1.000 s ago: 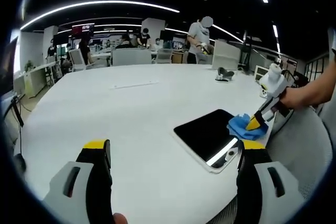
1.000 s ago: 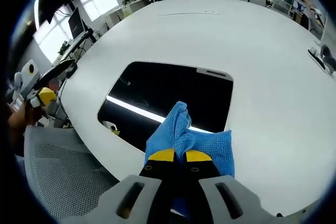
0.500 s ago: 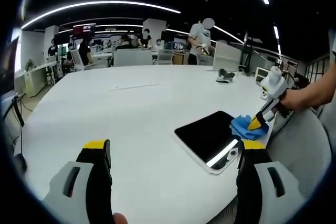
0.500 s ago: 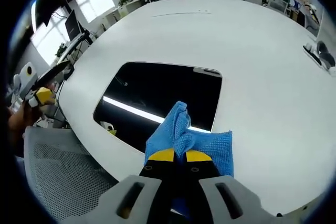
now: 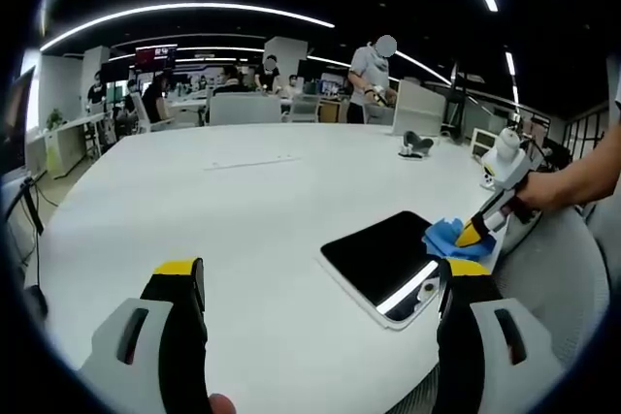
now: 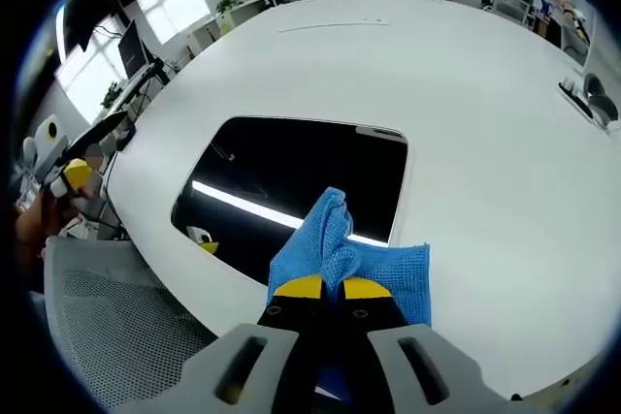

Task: Wipe the mirror surface with the cleaning cloth until all visible marks leave the cleaned area.

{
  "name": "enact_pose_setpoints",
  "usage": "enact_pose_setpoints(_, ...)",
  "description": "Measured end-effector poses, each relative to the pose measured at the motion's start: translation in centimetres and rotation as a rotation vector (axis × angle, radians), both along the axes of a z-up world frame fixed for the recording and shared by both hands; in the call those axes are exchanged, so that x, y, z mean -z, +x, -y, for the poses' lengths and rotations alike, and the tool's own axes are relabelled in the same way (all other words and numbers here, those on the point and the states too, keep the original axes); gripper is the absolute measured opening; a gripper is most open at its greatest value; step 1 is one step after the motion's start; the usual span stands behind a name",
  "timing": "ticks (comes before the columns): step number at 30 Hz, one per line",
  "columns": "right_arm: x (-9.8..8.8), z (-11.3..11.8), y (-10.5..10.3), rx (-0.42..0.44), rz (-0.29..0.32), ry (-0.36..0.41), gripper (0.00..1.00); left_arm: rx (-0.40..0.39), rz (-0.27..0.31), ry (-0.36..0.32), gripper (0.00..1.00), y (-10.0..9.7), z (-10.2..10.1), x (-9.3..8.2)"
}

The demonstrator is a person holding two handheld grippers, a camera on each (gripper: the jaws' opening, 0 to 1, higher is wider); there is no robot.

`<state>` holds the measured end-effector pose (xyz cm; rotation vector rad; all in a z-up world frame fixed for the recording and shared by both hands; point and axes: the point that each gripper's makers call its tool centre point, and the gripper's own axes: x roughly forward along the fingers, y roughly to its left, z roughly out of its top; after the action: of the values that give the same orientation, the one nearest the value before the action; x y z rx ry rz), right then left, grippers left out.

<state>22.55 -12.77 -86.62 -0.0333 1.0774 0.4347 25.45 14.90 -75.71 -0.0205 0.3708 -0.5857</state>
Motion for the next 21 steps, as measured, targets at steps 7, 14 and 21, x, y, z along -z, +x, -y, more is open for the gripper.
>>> enact_pose_setpoints(7, 0.0, 0.0, 0.5, 0.000, 0.005, -0.005, 0.00, -0.001, -0.012, -0.002, 0.99, 0.0, 0.0, 0.4)
enact_pose_setpoints(14, 0.0, 0.0, 1.2, 0.001, 0.015, -0.013, 0.00, -0.001, -0.004, -0.011, 0.99, 0.1, 0.1, 0.0)
enact_pose_setpoints(21, 0.0, 0.2, 2.3, 0.001, 0.026, -0.028, 0.00, 0.000, -0.004, -0.018, 0.99, 0.3, 0.3, -0.1)
